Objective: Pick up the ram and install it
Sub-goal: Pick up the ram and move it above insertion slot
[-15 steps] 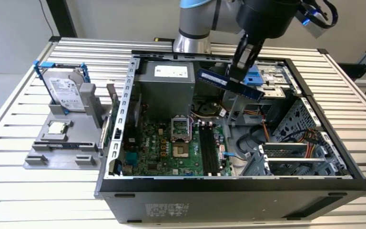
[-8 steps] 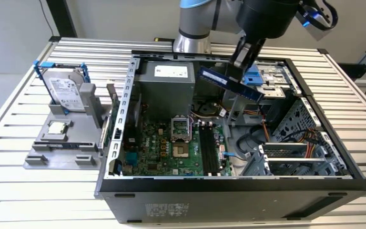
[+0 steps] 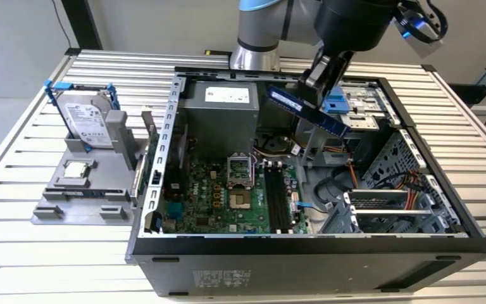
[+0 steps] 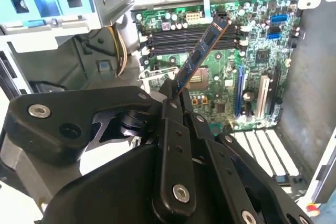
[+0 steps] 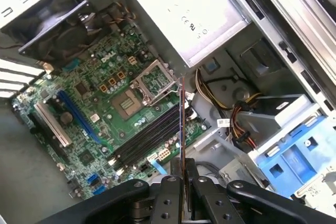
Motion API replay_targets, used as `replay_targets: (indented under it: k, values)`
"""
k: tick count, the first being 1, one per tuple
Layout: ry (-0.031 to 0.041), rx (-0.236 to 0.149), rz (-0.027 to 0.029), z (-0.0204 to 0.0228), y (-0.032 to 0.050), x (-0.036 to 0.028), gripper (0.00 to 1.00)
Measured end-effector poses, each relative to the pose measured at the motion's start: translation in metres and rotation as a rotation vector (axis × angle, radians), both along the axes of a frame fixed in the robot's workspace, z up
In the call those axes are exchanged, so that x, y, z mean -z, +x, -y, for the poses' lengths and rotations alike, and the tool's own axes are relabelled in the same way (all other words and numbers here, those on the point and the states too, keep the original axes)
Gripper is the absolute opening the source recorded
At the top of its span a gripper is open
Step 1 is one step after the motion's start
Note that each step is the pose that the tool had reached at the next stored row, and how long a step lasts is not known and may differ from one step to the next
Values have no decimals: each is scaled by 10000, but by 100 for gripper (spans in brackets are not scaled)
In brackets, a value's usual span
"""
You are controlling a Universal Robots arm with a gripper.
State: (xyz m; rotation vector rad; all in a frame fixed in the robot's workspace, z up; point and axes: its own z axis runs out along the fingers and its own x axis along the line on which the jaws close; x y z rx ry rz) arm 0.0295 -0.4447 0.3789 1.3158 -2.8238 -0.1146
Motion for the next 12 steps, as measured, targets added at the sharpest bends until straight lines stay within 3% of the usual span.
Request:
replay_targets:
  k: [12]
  values:
    - [-1, 1581, 0, 1, 0, 0, 0]
